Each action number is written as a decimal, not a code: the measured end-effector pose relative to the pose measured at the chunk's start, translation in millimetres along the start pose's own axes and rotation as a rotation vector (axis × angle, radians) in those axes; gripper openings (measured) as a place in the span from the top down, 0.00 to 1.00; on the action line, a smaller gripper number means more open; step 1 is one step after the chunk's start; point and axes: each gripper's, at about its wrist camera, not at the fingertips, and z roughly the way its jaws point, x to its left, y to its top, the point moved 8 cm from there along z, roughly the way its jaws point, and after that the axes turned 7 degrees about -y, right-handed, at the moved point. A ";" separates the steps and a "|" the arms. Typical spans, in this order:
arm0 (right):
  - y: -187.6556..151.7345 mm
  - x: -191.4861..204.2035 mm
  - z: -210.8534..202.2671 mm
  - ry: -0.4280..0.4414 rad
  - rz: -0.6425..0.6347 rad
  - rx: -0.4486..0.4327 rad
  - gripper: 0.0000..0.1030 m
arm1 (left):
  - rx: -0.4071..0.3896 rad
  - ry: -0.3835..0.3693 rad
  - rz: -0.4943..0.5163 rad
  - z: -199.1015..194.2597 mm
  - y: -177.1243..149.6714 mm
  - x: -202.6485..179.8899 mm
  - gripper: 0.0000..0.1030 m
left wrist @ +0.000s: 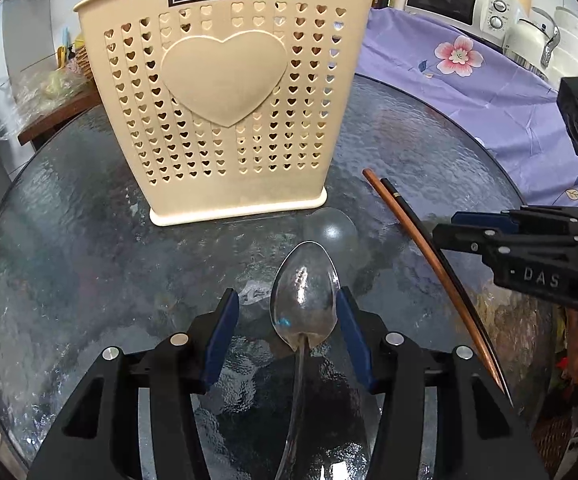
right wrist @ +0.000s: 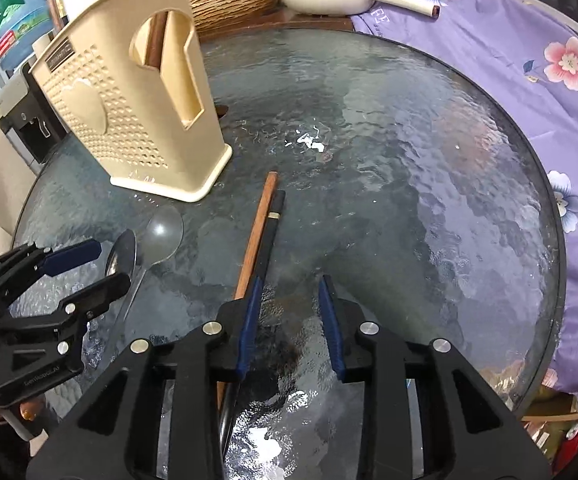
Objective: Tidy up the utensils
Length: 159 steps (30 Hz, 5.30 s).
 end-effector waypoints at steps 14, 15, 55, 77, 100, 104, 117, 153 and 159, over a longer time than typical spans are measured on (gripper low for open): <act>0.8 4.1 6.9 0.107 0.087 0.026 0.77 | -0.010 -0.009 -0.017 -15.1 -5.3 9.7 0.52; 0.2 1.9 6.9 0.133 0.101 0.031 0.77 | -0.011 -0.009 -0.021 -16.0 -5.7 11.1 0.52; 9.2 20.8 17.6 -0.096 -0.064 0.001 0.89 | 0.011 -0.010 0.038 -2.9 -2.5 -15.7 0.52; 10.5 22.4 18.6 -0.121 -0.068 -0.009 0.89 | 0.008 -0.028 -0.058 7.0 2.2 -15.9 0.65; 31.3 18.6 31.8 -0.121 -0.047 0.036 0.89 | -0.047 -0.032 -0.085 -23.1 5.7 12.5 0.65; 32.1 14.6 33.0 -0.102 -0.027 0.031 0.91 | -0.062 -0.029 -0.090 -29.9 9.9 18.1 0.65; 36.4 -0.4 -2.9 0.023 0.076 -0.104 0.92 | -0.179 -0.031 -0.104 -77.8 26.3 25.9 0.65; 42.8 12.8 -157.3 0.202 0.046 -0.408 0.92 | -0.299 -0.066 -0.074 -128.7 51.6 15.8 0.66; 51.6 19.6 -170.3 0.214 0.030 -0.412 0.92 | -0.303 -0.092 -0.077 -138.0 59.1 17.3 0.66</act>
